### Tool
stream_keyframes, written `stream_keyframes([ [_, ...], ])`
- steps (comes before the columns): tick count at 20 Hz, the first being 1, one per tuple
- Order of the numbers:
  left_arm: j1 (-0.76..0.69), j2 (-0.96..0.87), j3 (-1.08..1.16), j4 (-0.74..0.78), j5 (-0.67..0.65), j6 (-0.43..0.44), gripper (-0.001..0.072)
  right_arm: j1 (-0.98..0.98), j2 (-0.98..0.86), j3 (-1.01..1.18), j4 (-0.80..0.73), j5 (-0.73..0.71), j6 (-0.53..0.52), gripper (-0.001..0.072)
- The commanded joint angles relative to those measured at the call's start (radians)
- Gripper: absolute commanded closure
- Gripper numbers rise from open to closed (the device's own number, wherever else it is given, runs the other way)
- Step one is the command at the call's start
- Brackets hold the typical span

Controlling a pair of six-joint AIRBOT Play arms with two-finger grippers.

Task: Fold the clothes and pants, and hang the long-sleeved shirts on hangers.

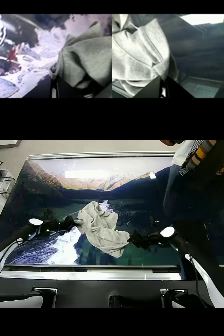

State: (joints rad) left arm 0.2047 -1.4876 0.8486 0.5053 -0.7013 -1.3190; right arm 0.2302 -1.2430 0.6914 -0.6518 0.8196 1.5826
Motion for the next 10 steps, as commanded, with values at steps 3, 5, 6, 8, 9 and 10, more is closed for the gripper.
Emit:
stream_keyframes([
  [3, 0.095, 0.16, 0.089, 0.134, -0.078, -0.064, 0.0696, 0.001, 0.123, 0.156, -0.263, -0.063, 0.073, 0.0681],
  [5, 0.141, 0.272, 0.165, 0.288, -0.111, -0.14, 0.0696, 0.001, 0.169, 0.306, -0.437, -0.031, 0.08, 0.0681],
  [6, 0.159, 0.325, 0.205, 0.353, -0.126, -0.172, 0.0696, 0.001, 0.192, 0.389, -0.523, -0.006, 0.082, 0.0681],
  [8, 0.189, 0.435, 0.298, 0.474, -0.152, -0.236, 0.0696, 0.001, 0.232, 0.548, -0.649, 0.058, 0.081, 0.0681],
  [9, 0.201, 0.493, 0.348, 0.526, -0.163, -0.267, 0.0696, 0.001, 0.252, 0.618, -0.7, 0.093, 0.075, 0.0681],
  [10, 0.211, 0.546, 0.391, 0.574, -0.168, -0.291, 0.0696, 0.001, 0.277, 0.685, -0.742, 0.124, 0.059, 0.0681],
])
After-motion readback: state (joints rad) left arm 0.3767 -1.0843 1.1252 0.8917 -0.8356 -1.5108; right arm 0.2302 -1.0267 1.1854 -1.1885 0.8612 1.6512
